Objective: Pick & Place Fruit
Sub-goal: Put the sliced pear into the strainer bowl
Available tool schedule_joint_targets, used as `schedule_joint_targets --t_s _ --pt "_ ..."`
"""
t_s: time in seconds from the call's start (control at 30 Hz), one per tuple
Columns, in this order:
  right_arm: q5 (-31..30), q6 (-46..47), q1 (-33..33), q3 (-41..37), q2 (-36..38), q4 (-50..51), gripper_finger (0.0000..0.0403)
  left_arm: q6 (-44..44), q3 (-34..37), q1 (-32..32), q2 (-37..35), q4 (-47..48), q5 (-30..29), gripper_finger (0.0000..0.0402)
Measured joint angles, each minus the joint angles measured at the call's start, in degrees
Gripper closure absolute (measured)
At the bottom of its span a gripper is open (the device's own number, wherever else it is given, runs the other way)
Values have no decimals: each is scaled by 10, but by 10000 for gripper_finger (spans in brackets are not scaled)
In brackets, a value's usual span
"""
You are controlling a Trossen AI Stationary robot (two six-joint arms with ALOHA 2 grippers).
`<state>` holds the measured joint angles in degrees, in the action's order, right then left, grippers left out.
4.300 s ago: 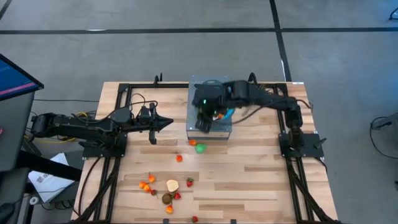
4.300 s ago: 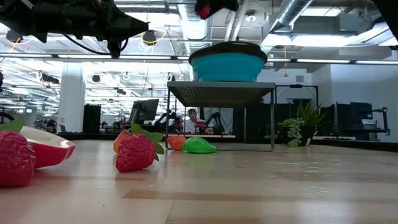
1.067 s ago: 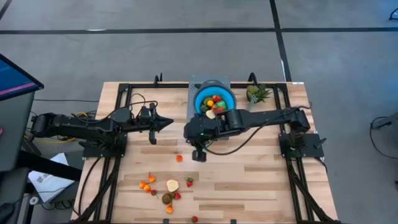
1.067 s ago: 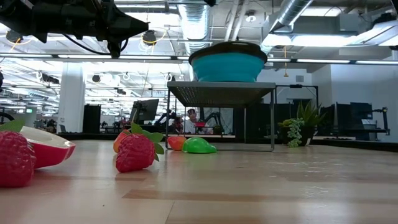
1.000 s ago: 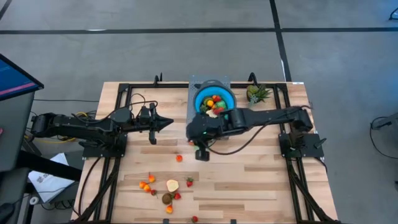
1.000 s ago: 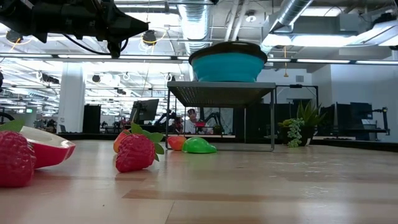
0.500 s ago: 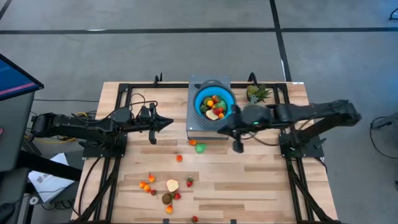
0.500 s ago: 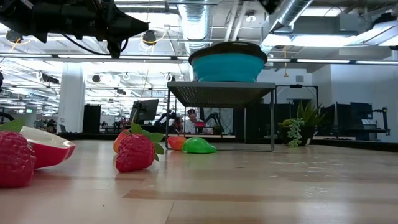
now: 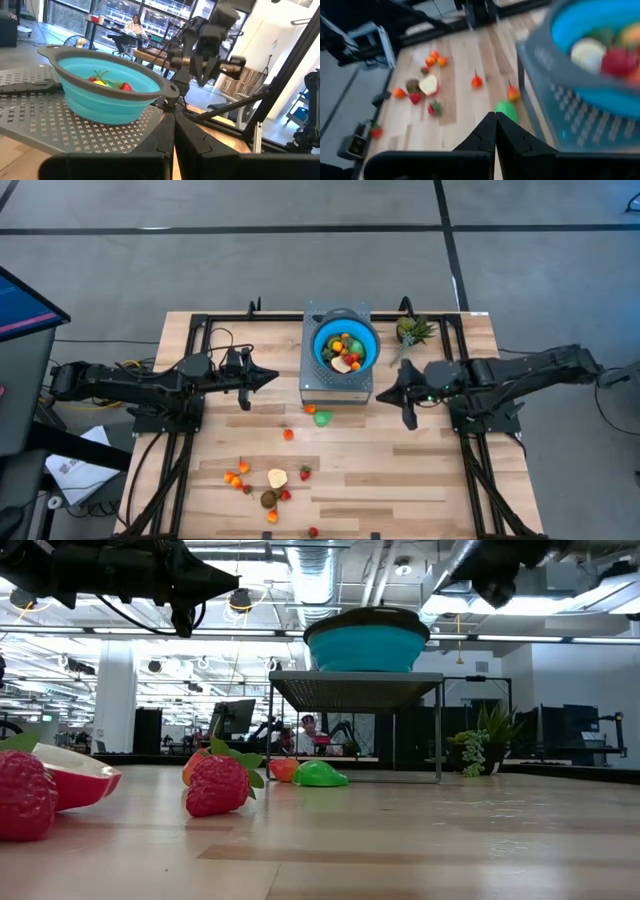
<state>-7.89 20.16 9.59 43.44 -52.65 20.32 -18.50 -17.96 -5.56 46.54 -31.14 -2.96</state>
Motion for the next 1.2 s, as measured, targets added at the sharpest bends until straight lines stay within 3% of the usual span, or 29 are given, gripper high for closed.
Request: schedule_joint_targets --t_s 0.3,0.47,0.57,0.93,1.07,1.2 --pt "-81 98 74 -41 -59 -87 403 0 0 0 0 -1 0 400" --pt "-238 130 155 -41 -123 -132 403 -1 0 0 0 -2 0 400" --pt "-299 174 192 -41 -181 -151 403 -16 0 0 0 -2 0 400" --pt "-299 219 204 -15 -414 -423 403 -45 0 0 0 -2 0 400" --pt "-299 220 184 56 -477 -405 403 -45 0 4 0 -2 0 400" --pt "-298 221 152 148 -534 -313 403 -44 0 11 0 2 0 400"
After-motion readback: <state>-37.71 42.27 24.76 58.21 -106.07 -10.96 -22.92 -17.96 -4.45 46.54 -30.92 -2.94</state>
